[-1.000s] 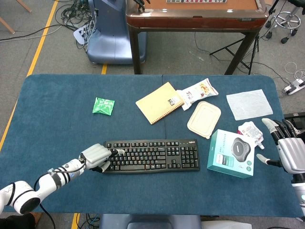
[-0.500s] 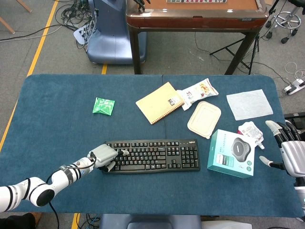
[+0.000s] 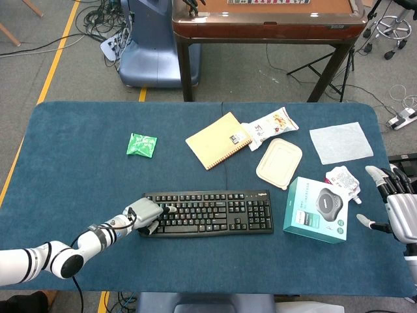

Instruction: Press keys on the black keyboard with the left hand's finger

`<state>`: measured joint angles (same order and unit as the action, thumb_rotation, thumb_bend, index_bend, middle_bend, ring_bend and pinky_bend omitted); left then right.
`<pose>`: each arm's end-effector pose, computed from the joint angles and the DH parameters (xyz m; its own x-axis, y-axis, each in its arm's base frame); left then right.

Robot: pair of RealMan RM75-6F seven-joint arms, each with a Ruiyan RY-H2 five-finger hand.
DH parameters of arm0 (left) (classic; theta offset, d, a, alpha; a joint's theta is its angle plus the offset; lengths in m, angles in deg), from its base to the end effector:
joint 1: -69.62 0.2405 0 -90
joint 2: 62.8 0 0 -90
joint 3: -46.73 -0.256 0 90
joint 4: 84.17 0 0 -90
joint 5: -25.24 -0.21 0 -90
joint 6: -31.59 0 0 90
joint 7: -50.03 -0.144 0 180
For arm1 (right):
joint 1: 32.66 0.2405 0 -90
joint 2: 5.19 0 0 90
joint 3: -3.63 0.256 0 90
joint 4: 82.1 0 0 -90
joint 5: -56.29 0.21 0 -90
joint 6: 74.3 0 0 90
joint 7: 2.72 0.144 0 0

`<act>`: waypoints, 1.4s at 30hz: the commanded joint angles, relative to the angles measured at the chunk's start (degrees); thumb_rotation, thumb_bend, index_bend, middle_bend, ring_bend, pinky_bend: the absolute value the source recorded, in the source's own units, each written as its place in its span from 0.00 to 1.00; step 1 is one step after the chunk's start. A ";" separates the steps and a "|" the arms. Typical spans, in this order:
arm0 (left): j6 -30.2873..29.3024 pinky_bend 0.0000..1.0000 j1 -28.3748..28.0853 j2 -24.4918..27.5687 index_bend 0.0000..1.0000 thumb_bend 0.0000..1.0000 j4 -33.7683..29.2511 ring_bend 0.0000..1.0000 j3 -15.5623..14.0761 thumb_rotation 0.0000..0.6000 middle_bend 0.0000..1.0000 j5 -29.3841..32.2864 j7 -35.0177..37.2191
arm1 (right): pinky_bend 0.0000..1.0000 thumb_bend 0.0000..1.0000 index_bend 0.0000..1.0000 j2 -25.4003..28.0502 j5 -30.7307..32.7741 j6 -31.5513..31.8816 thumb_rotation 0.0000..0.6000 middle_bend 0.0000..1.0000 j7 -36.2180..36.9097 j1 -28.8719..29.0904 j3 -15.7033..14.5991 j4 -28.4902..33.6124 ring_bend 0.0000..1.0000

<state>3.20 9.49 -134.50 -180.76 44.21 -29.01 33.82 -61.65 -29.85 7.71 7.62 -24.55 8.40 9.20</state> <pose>-0.1397 0.3248 -0.0027 0.6614 0.5881 0.4654 0.7465 -0.5765 -0.3323 -0.3111 -0.2069 0.2030 0.3668 0.0085 0.9303 -0.9286 -0.0574 0.3666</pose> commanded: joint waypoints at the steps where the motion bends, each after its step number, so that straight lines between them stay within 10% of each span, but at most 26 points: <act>1: -0.19 1.00 -0.60 -0.38 0.11 0.64 0.25 1.00 -0.79 0.97 0.99 0.90 -0.46 | 0.07 0.11 0.05 -0.03 -0.02 0.03 1.00 0.13 0.06 -0.01 0.01 -0.07 0.08; 17: -7.10 1.00 1.13 5.65 0.11 0.65 -6.02 0.97 -0.07 0.89 0.97 -0.91 2.41 | 0.07 0.11 0.05 -0.12 0.02 -0.37 1.00 0.13 0.25 0.21 0.12 -0.26 0.08; 24: -16.67 0.98 9.10 11.33 0.08 0.64 -9.29 0.69 1.50 0.82 0.67 -7.05 9.86 | 0.07 0.11 0.05 -0.27 -0.02 -0.73 1.00 0.13 0.57 0.50 0.21 -0.63 0.08; 42: -52.26 0.20 35.01 13.14 0.06 0.34 -7.05 0.17 2.35 0.79 0.13 -17.11 20.31 | 0.07 0.11 0.05 -0.07 -0.11 -1.16 1.00 0.13 0.87 1.09 0.50 -0.85 0.08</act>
<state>-45.26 41.56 -120.93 -188.95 46.61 -43.88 52.76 -61.70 -29.97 6.55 8.48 -23.48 8.88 8.37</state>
